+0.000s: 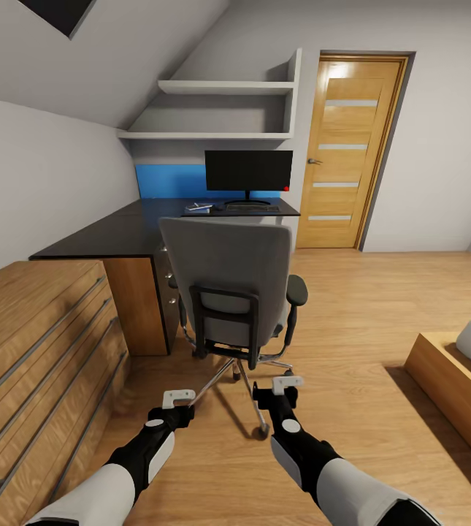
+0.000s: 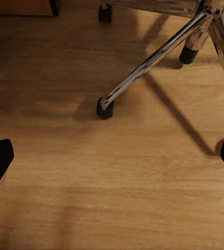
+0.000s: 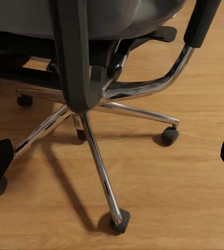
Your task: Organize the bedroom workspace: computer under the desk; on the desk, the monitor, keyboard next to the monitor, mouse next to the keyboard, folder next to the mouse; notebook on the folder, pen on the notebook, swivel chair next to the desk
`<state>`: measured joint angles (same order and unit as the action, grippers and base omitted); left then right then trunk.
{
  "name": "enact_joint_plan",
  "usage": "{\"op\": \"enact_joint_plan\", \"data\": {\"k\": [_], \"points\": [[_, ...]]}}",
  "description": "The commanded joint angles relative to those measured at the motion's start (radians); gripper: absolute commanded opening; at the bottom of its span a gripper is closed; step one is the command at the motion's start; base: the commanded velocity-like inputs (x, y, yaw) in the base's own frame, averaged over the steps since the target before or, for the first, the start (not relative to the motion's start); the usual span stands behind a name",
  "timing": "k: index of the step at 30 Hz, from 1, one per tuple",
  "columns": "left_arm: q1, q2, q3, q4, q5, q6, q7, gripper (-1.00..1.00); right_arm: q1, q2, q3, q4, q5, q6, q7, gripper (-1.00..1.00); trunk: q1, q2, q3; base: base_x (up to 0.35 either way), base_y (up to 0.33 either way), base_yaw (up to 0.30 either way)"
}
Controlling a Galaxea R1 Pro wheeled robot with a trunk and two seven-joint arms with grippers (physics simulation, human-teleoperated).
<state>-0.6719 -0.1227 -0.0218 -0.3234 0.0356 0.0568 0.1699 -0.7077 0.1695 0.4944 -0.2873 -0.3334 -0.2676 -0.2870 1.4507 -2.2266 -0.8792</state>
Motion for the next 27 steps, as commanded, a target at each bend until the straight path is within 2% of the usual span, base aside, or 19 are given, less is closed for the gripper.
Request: {"op": "enact_joint_plan", "data": {"k": [1,6,11,13,14,16,18,19,23,27], "points": [[0.000,0.000,-0.002,-0.003,0.005,0.006,0.005,1.00,-0.001,0.003,0.009,-0.001,-0.009,-0.003,-0.005,1.00,0.000,0.000,-0.001,0.000,0.000,0.000],[0.000,-0.002,0.005,-0.005,0.012,0.002,0.009,1.00,-0.003,0.005,0.009,-0.009,-0.008,0.018,-0.008,1.00,0.000,0.000,-0.001,0.000,0.000,0.000],[-0.001,-0.015,0.005,-0.020,0.039,-0.019,0.013,1.00,-0.007,0.005,0.007,-0.067,-0.009,0.113,-0.009,1.00,0.000,0.000,-0.001,0.000,0.000,0.000],[-0.006,-0.029,0.003,-0.082,0.078,0.032,0.021,1.00,-0.009,0.005,0.005,-0.112,-0.012,0.198,-0.009,1.00,0.000,0.000,-0.001,0.000,0.000,0.000],[-0.028,-0.032,0.002,-0.115,0.098,0.120,0.031,1.00,-0.010,0.005,0.003,-0.122,-0.015,0.226,-0.009,1.00,0.000,0.000,-0.001,0.000,0.000,0.000],[-0.067,-0.034,0.003,-0.134,0.112,0.222,0.036,1.00,-0.010,0.005,0.001,-0.121,-0.018,0.240,-0.009,1.00,0.000,0.000,-0.001,0.000,0.000,0.000],[-0.089,-0.035,0.006,-0.137,0.117,0.256,0.037,1.00,-0.010,0.005,0.000,-0.118,-0.019,0.245,-0.008,1.00,0.000,0.000,-0.001,0.000,0.000,0.000],[-0.095,-0.035,0.007,-0.136,0.119,0.252,0.034,1.00,-0.010,0.005,0.000,-0.116,-0.019,0.246,-0.006,1.00,0.000,0.000,-0.001,0.000,0.000,0.000],[-0.103,-0.022,0.006,-0.134,0.119,0.148,0.031,1.00,-0.010,0.005,0.000,-0.114,-0.017,0.232,-0.003,1.00,0.000,0.000,-0.001,0.000,0.000,0.000],[-0.104,-0.005,0.006,-0.137,0.120,0.122,0.030,1.00,-0.010,0.005,0.003,-0.115,-0.013,0.197,-0.003,1.00,0.000,0.000,-0.001,0.000,0.000,0.000]]}}
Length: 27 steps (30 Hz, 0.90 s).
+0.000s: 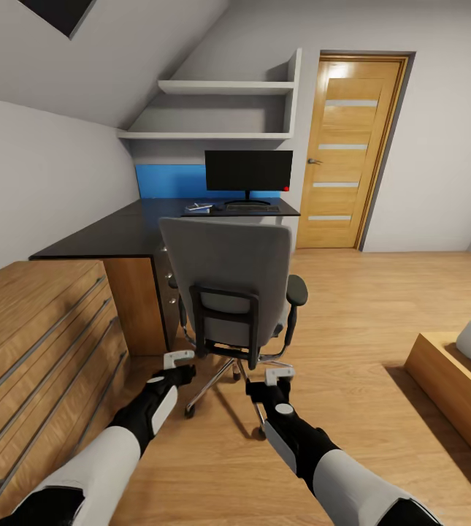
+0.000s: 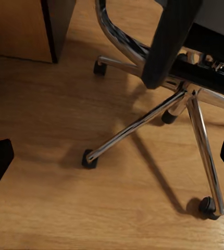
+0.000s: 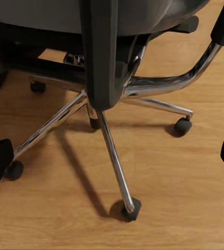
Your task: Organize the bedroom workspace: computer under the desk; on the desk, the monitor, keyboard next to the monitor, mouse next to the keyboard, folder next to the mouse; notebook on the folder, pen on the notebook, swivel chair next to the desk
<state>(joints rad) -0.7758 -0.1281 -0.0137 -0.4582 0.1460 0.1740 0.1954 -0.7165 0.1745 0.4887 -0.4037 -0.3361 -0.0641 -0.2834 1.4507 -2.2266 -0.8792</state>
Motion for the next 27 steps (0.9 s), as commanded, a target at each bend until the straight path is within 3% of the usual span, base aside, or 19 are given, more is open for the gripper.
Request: {"op": "enact_joint_plan", "data": {"k": [1,5,19,27], "points": [[0.000,0.002,-0.002,-0.003,0.010,0.003,0.005,1.00,-0.001,0.000,0.008,0.002,-0.010,-0.016,-0.007,1.00,0.000,0.000,-0.001,0.000,0.000,0.000],[0.000,0.006,-0.002,-0.006,0.010,-0.003,0.005,1.00,-0.001,0.000,0.009,0.002,-0.009,-0.053,-0.007,1.00,0.000,0.000,-0.001,0.000,0.000,0.000],[0.000,0.003,-0.006,0.001,0.007,-0.003,0.006,1.00,0.000,0.000,0.013,-0.001,-0.004,-0.142,-0.009,1.00,0.053,-0.098,-0.045,0.000,0.000,0.000],[0.000,0.005,-0.006,0.003,0.007,-0.009,0.006,1.00,0.000,0.000,0.018,-0.009,-0.004,-0.144,-0.012,1.00,0.053,-0.098,-0.045,0.000,0.000,0.000]]}}
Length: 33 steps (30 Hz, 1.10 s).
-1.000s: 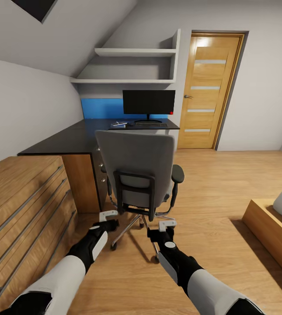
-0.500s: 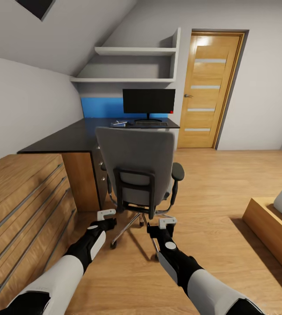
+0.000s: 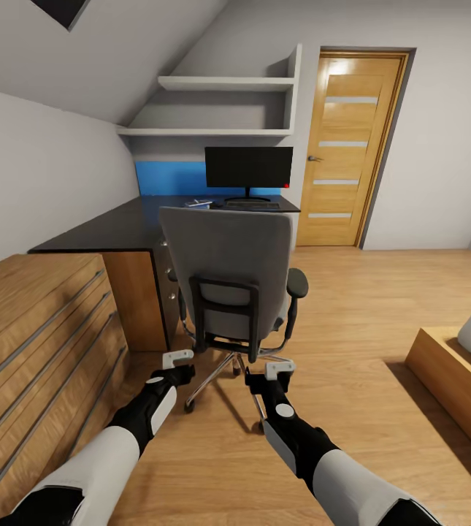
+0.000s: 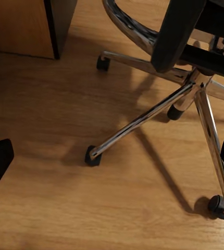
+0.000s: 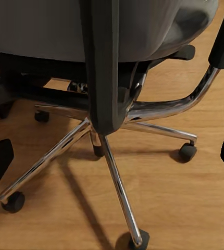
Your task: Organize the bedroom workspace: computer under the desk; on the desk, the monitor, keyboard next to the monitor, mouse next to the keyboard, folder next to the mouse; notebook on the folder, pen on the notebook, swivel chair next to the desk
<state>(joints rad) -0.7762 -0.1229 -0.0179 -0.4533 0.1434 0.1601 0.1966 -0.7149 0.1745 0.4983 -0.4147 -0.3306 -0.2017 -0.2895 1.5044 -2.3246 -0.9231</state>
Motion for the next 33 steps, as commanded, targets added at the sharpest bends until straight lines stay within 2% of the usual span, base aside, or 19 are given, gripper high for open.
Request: {"op": "enact_joint_plan", "data": {"k": [1,8,20,33], "points": [[0.000,0.001,-0.002,-0.002,0.010,0.005,0.004,1.00,-0.001,0.000,0.008,0.002,-0.010,-0.006,-0.007,1.00,0.000,0.000,-0.001,0.000,0.000,0.000],[0.000,0.000,-0.002,0.035,0.007,0.004,0.002,1.00,-0.001,0.000,0.007,0.005,-0.011,-0.007,-0.008,1.00,0.000,0.000,-0.001,0.106,0.000,0.000],[0.000,0.002,-0.002,0.041,0.008,0.006,0.004,1.00,-0.001,0.000,0.011,0.007,-0.011,-0.005,-0.008,1.00,0.000,0.000,-0.002,0.026,0.000,0.000],[0.000,0.001,-0.002,0.041,0.007,0.005,0.003,1.00,-0.001,0.000,0.010,0.004,-0.010,-0.006,-0.009,1.00,0.000,0.000,-0.002,0.212,0.000,0.000]]}}
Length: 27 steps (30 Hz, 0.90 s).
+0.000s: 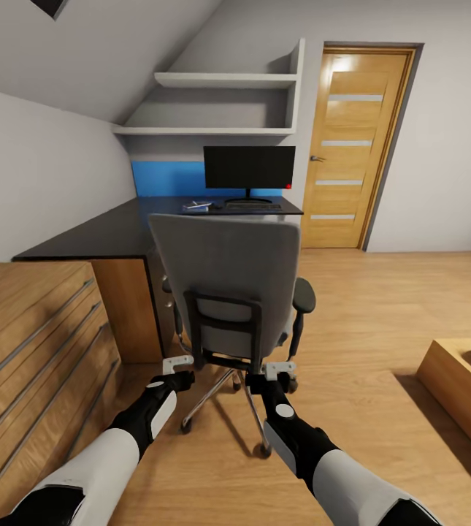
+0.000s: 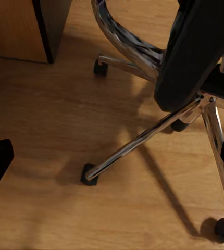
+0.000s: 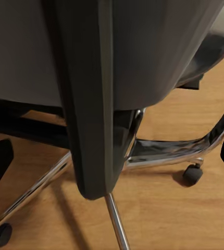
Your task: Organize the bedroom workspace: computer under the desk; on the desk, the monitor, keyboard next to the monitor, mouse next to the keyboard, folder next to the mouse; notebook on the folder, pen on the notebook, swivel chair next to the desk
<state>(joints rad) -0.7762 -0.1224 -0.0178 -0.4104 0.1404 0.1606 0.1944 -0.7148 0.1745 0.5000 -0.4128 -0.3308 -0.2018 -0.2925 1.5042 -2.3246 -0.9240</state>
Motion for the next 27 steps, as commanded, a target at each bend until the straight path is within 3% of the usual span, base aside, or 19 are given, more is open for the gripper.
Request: {"op": "enact_joint_plan", "data": {"k": [1,7,21,27], "points": [[0.000,0.000,-0.002,-0.002,0.010,0.005,0.005,1.00,-0.001,0.000,0.008,0.002,-0.010,-0.006,-0.006,1.00,0.000,0.000,-0.001,0.081,0.000,0.000],[0.000,0.000,-0.002,-0.002,0.011,0.005,0.005,1.00,-0.001,0.000,0.008,0.002,-0.010,-0.007,-0.006,1.00,0.000,0.000,-0.001,0.024,0.000,-0.039],[0.000,0.001,-0.002,-0.001,0.010,0.004,0.005,1.00,-0.001,0.000,0.006,0.005,-0.010,-0.007,-0.005,1.00,0.000,0.000,0.005,0.001,0.000,-0.211],[0.000,0.001,-0.002,-0.002,0.010,0.004,0.004,1.00,-0.001,0.000,0.006,0.006,-0.010,-0.007,-0.005,1.00,0.000,0.000,0.006,-0.005,0.005,-0.066]]}}
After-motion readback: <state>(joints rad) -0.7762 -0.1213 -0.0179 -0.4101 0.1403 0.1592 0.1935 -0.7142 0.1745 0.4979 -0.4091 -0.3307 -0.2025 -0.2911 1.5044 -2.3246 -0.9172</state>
